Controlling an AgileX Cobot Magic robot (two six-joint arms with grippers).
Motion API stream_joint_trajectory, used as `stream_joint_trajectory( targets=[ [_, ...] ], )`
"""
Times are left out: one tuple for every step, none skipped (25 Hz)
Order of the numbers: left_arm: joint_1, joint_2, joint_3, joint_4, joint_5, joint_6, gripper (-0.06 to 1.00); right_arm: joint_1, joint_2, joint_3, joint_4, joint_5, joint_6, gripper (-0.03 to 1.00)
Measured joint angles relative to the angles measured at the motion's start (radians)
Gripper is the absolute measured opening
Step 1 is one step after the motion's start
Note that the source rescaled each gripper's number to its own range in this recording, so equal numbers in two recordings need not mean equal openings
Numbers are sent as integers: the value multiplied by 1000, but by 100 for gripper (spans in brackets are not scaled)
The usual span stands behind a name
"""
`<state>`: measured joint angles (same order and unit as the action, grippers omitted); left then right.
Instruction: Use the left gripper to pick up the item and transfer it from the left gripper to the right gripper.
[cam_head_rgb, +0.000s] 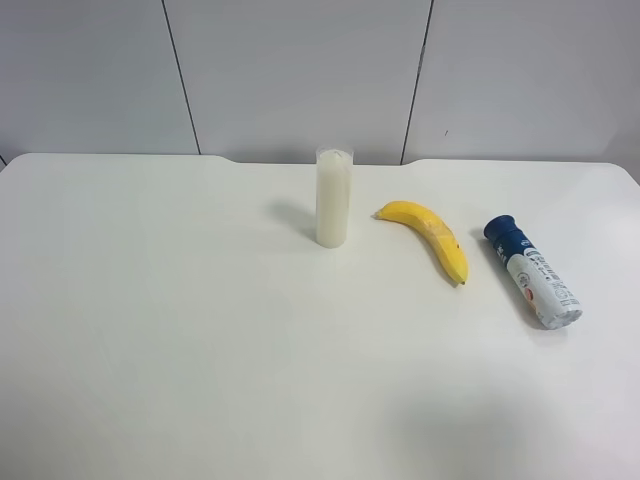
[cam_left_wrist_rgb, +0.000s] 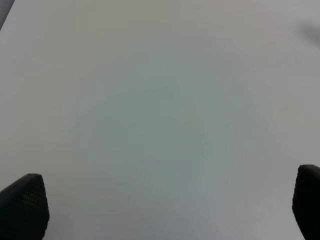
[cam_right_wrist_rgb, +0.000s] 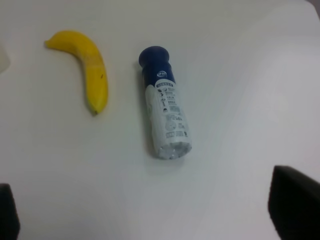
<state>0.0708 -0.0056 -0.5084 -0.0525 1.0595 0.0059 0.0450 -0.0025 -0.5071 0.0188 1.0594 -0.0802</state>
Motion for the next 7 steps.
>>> stream_joint_trajectory(
  targets=[
    [0, 0, 0, 0, 0, 0, 99, 0, 0, 0, 0, 0, 0, 100],
    [0, 0, 0, 0, 0, 0, 99, 0, 0, 0, 0, 0, 0, 100],
    [0, 0, 0, 0, 0, 0, 99, 0, 0, 0, 0, 0, 0, 100],
    [0, 0, 0, 0, 0, 0, 99, 0, 0, 0, 0, 0, 0, 100],
    [0, 0, 0, 0, 0, 0, 99, 0, 0, 0, 0, 0, 0, 100],
    [0, 0, 0, 0, 0, 0, 99, 0, 0, 0, 0, 0, 0, 100],
    [0, 0, 0, 0, 0, 0, 99, 0, 0, 0, 0, 0, 0, 100]
  ],
)
